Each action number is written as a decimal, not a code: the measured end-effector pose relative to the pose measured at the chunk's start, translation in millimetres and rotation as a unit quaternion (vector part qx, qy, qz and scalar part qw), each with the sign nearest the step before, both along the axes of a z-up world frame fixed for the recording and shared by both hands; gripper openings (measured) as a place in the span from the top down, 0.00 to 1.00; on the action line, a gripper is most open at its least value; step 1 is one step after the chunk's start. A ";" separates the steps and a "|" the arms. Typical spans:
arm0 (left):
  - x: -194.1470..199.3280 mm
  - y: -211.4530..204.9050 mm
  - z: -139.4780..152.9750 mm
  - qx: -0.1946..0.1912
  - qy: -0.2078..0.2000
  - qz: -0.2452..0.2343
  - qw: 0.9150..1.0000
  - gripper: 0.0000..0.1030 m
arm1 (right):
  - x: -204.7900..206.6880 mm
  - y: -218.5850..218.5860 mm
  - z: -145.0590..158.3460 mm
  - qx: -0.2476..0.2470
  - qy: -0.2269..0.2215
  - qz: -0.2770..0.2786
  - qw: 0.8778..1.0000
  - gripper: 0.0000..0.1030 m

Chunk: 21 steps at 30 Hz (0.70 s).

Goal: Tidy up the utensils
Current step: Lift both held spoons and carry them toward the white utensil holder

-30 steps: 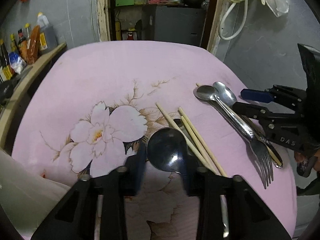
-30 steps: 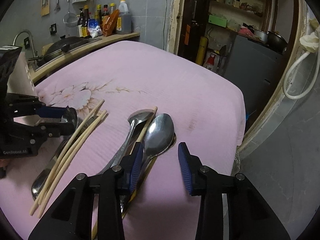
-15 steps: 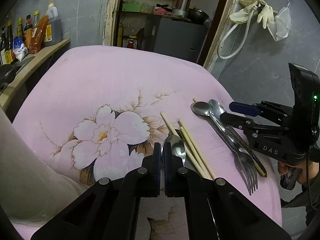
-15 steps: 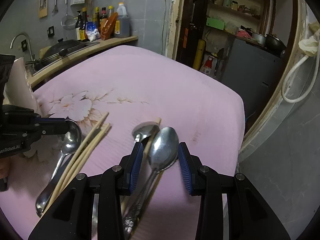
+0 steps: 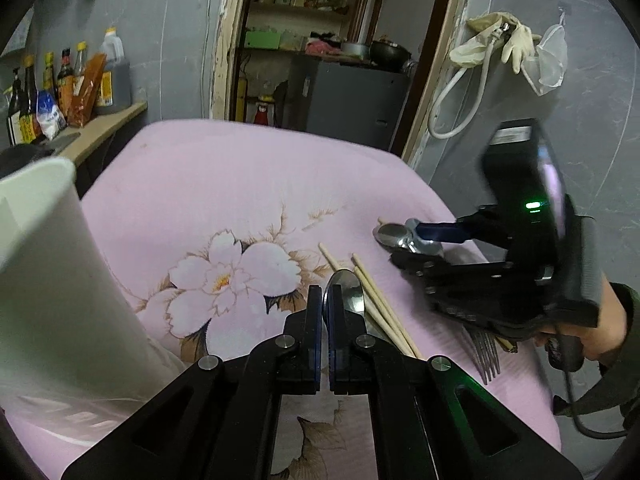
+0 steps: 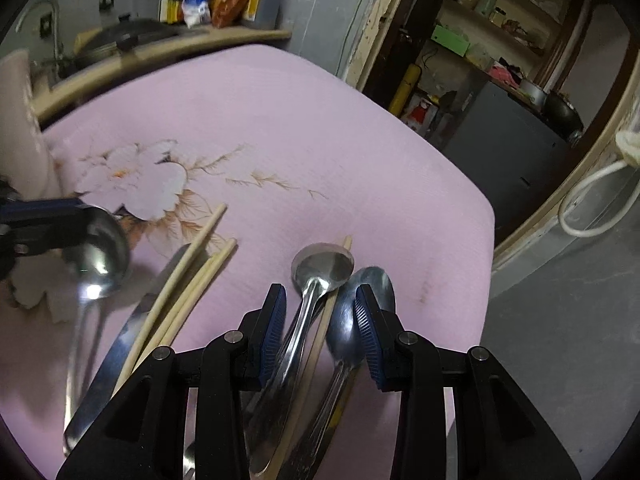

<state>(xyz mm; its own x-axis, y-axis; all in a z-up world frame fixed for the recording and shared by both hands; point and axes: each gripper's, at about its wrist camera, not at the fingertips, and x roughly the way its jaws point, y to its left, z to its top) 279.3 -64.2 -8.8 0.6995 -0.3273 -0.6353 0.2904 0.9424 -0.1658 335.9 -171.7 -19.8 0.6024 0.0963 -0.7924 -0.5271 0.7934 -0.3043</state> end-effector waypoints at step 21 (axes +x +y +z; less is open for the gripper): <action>-22.0 14.4 26.3 -0.025 -0.076 0.023 0.997 0.99 | -42.8 -12.6 33.9 0.074 -0.118 -0.008 0.990 0.69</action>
